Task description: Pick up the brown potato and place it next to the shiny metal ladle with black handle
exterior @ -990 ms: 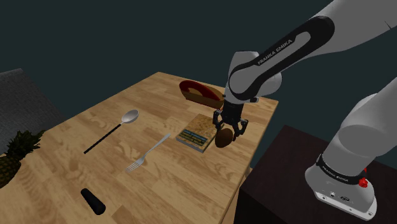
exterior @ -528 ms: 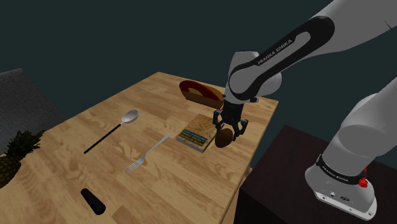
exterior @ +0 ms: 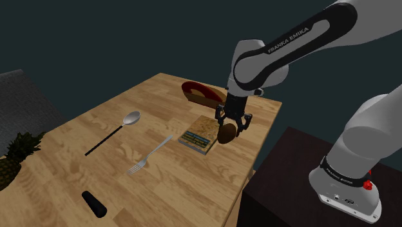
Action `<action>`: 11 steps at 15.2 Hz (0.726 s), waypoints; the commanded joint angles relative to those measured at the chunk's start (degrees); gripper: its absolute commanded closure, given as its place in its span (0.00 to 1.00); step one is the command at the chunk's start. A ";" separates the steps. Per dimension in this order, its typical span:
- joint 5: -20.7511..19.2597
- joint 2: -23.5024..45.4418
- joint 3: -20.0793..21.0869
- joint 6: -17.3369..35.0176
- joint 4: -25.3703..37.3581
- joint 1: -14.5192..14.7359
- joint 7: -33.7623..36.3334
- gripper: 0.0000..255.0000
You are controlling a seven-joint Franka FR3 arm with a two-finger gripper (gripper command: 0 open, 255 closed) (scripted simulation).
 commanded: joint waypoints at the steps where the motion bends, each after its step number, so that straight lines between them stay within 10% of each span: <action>1: -0.43 -1.43 -0.39 -1.96 0.53 -0.06 0.54 1.00; 11: -2.77 -6.44 -2.27 -10.88 4.70 -0.56 3.18 1.00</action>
